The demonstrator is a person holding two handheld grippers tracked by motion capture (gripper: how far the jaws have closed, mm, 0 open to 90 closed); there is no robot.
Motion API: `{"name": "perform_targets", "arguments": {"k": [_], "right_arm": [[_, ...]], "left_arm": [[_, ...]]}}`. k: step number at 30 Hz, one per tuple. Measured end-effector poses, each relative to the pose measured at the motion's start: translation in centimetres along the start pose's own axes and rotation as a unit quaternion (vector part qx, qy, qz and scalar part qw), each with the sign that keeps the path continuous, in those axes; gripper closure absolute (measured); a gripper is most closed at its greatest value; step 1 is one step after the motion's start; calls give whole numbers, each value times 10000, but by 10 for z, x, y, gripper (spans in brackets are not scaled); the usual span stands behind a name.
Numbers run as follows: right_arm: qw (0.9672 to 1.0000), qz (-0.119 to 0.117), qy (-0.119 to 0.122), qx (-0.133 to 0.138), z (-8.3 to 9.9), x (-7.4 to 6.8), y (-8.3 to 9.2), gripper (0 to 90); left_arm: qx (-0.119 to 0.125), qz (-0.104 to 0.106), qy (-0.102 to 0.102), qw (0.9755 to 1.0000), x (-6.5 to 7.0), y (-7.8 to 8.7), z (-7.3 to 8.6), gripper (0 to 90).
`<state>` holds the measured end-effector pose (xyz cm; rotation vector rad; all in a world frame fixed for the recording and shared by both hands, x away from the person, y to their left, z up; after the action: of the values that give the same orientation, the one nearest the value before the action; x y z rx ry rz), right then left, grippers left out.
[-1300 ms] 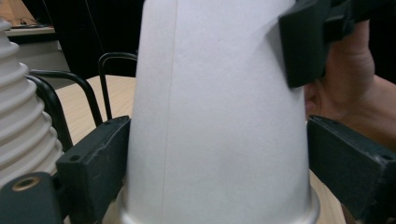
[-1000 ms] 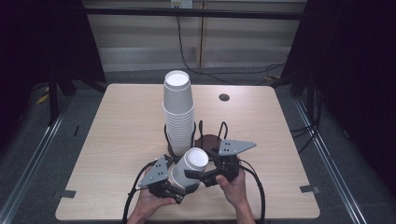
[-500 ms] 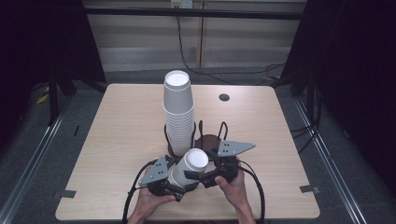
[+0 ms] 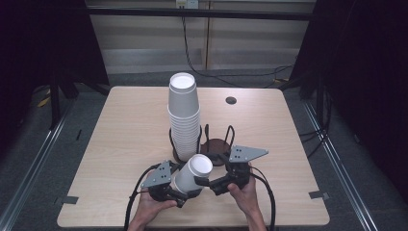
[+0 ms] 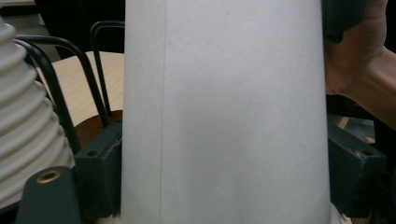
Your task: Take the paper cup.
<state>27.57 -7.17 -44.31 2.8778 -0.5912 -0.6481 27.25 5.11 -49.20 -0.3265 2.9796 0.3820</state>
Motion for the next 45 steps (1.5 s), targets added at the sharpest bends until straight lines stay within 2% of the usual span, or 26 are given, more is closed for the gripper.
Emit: {"name": "perform_targets", "arguments": {"k": [4,6,10,13,17,20,24,27,31,32,35,38,41,44,45], "right_arm": [[10000,84,-7,-5,3,2,7,130],[9999,115,-18,-23,4,4,10,130],[9998,132,21,-136,7,4,15,130],[9997,159,46,-199,8,5,18,131],[9993,201,56,-315,10,8,22,130],[9988,219,90,-439,12,8,23,131],[9967,292,141,-747,17,9,21,132],[9948,356,152,-938,21,10,20,133],[9922,372,203,-1170,23,11,17,133],[9913,355,209,-1253,23,11,16,133],[9899,356,263,-1344,22,11,14,134],[9853,413,315,-1626,23,13,11,134],[9818,426,346,-1820,25,17,10,133],[9788,407,344,-1977,27,20,11,133],[9780,376,362,-2020,27,19,11,134]], "left_arm": [[-105,3,-49,9999,-1,4,0,165],[-228,-61,-80,9997,-2,6,1,164],[-343,-23,-114,9993,-2,7,1,165],[-584,21,-206,9981,-5,7,-1,164],[-709,131,-213,9972,-7,9,-2,162],[-851,132,-240,9960,-9,9,-1,162],[-983,161,-305,9946,-11,9,-2,162],[-1175,203,-389,9921,-13,10,0,162],[-1395,140,-511,9888,-15,11,-2,162],[-1352,113,-499,9895,-16,11,-4,161],[-1430,182,-572,9879,-16,10,-6,161],[-1710,234,-681,9826,-15,9,-3,161],[-1661,372,-626,9834,-12,9,-4,161],[-1936,319,-726,9779,-14,7,0,161],[-1994,293,-717,9768,-14,7,1,161]]}}
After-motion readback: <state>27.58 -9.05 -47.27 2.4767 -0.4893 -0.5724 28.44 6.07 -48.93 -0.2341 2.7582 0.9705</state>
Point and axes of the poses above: each handheld gripper's, and its own axes: y roughly backward along the jaws, z roughly out of its underside, x roughly to its right, the point moved 7 cm from there along -y, roughly forward along the jaws, and after that the axes turned 10 degrees about -y, right-handed, at the moved point
